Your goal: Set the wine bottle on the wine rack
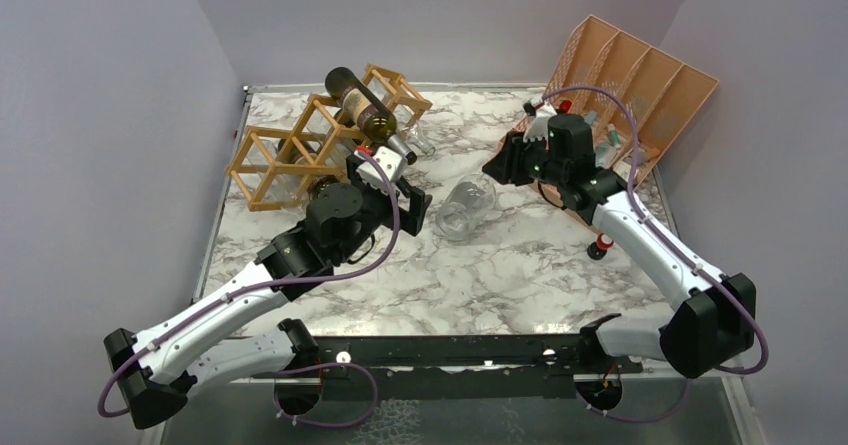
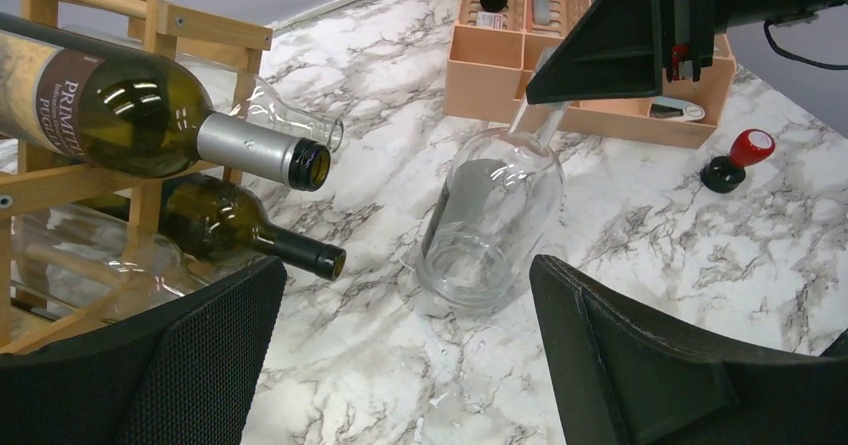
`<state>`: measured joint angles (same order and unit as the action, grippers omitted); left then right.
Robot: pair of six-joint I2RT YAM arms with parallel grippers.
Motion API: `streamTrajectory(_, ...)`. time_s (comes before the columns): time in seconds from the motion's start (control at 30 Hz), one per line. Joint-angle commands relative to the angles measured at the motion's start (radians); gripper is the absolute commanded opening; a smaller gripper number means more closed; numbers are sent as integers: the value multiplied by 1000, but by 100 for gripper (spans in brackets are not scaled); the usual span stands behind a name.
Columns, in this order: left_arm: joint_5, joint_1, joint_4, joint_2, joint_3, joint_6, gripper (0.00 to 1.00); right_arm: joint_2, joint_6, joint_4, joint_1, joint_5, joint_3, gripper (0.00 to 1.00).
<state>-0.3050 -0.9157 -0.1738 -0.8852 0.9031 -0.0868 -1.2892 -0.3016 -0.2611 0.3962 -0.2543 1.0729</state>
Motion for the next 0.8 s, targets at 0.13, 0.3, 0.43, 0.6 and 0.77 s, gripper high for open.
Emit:
streamTrajectory(0.13, 36, 3, 42, -23, -26, -57, 99, 195, -119, 269, 9, -54, -249, 1)
streamTrajectory(0.3, 67, 3, 66, -51, -66, -113, 99, 356, -146, 291, 8, -99, -465, 1)
streamTrajectory(0.43, 81, 3, 89, -78, -95, -154, 99, 453, -217, 330, 8, -198, -619, 1)
streamTrajectory(0.6, 78, 3, 104, -111, -89, -190, 99, 532, -272, 335, 9, -246, -712, 1)
streamTrajectory(0.77, 68, 3, 105, -118, -83, -195, 99, 499, -235, 290, 8, -290, -704, 1)
